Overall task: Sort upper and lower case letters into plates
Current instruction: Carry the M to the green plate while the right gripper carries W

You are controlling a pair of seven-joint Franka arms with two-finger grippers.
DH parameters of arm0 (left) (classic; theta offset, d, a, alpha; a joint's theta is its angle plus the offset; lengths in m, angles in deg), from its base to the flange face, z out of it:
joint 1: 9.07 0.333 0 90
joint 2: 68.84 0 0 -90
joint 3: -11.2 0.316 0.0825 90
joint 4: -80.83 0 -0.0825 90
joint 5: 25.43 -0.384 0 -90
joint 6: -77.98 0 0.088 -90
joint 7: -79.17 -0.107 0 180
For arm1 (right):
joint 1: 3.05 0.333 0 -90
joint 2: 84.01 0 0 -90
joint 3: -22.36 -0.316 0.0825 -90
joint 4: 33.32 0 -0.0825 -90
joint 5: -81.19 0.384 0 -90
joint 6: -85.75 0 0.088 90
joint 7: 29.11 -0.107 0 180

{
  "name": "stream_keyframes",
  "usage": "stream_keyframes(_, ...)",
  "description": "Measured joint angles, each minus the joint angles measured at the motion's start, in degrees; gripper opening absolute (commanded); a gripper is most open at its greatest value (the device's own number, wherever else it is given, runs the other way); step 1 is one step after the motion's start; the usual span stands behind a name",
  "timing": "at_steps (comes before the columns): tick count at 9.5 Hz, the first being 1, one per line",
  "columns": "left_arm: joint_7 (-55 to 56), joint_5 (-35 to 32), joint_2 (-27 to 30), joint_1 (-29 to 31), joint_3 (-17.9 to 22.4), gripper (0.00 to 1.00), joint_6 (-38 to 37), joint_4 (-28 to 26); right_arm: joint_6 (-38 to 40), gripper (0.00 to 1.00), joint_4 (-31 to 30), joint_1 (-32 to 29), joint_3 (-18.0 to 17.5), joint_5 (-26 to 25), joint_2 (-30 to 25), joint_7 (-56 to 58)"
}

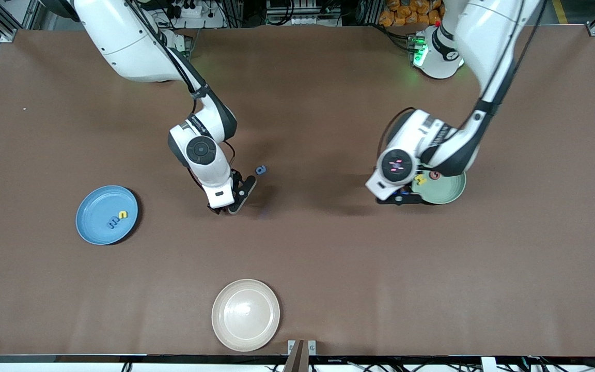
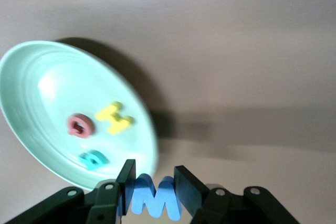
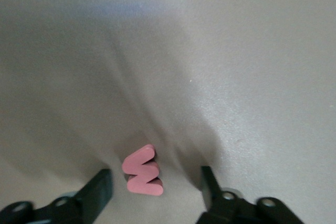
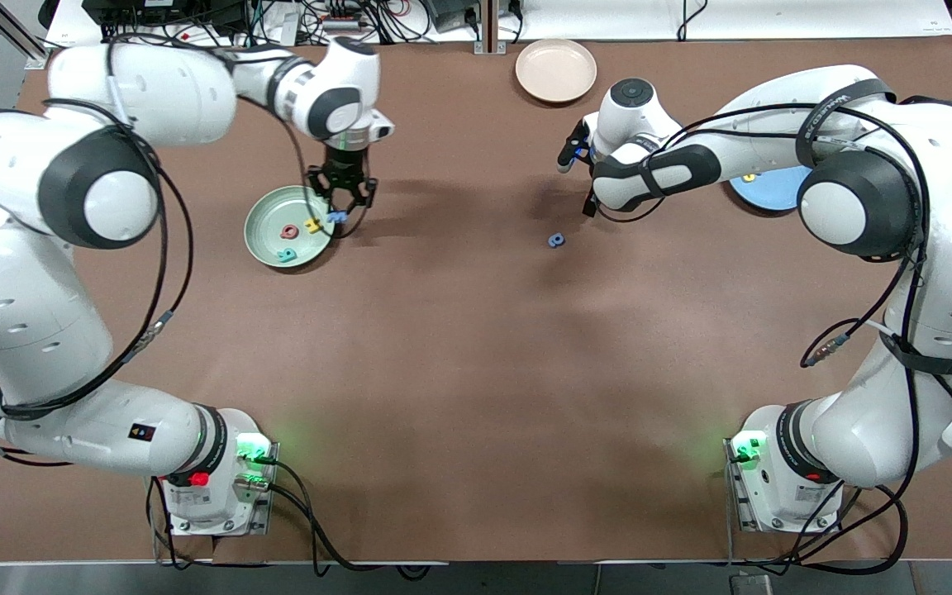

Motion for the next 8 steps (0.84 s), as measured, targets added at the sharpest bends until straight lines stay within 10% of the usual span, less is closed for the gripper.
stream_keyframes(2, -5.77, -3.68, 2.85, 7.01, 0.03, 0.36, 8.37, -8.84, 0.01, 0.00, 0.39, 0.00, 0.01, 0.00, -0.21, 0.02)
stream_keyframes(4, -8.88, -4.72, 3.77, 11.10, -0.02, 0.97, 13.30, -13.57, 0.19, 0.00, 0.55, -0.02, 0.05, 0.00, -0.45, -0.19)
stream_keyframes(8, -8.88, -5.58, 5.37, 11.37, -0.80, 1.00, 14.26, -14.49, 7.90, 0.00, 2.79, -4.75, 0.58, 0.03, -4.40, -4.40)
